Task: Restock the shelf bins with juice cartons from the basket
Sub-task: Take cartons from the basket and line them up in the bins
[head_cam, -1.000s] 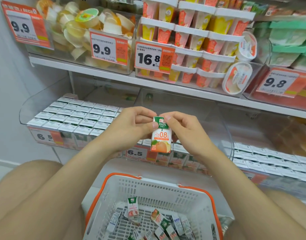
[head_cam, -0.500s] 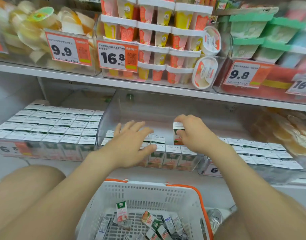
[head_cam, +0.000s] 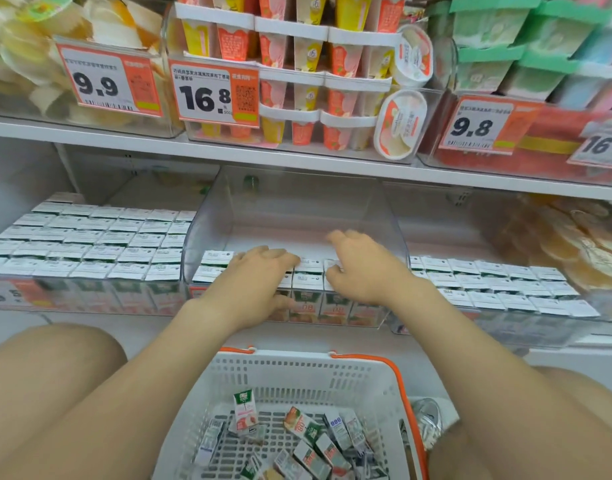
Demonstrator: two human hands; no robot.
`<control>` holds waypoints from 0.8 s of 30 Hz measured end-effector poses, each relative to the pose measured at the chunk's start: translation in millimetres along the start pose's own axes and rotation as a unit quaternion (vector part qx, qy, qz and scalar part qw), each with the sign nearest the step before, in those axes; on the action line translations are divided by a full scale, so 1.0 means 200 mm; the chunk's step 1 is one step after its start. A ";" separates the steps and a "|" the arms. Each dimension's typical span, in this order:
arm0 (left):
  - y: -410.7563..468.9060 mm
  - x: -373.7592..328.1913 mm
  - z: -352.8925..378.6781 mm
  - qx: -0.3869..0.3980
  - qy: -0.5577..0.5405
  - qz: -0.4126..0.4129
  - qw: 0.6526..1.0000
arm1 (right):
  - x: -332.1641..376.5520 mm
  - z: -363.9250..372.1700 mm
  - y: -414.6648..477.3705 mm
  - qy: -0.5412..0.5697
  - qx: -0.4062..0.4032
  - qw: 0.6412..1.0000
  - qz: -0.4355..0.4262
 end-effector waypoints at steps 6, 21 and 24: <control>-0.23 -0.21 -0.20 -0.156 -0.053 0.021 0.986 | 0.22 -0.08 -0.38 0.149 -0.047 0.985 -0.068; -0.72 -0.38 1.37 0.437 -0.011 0.000 0.899 | -0.10 1.09 -0.95 -0.120 0.449 0.881 -0.091; -0.84 -0.39 1.61 0.478 -0.044 -0.021 0.877 | -0.18 1.26 -1.06 -0.089 0.504 0.855 -0.086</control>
Point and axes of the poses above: each hand's wrist, its own y-axis towards the middle knuckle, its own z-axis out of the palm, x = y × z, the point moved 8 cm from there along y, towards the middle knuckle, and after that the axes turned 7 degrees about -x, right-handed, at the moved point
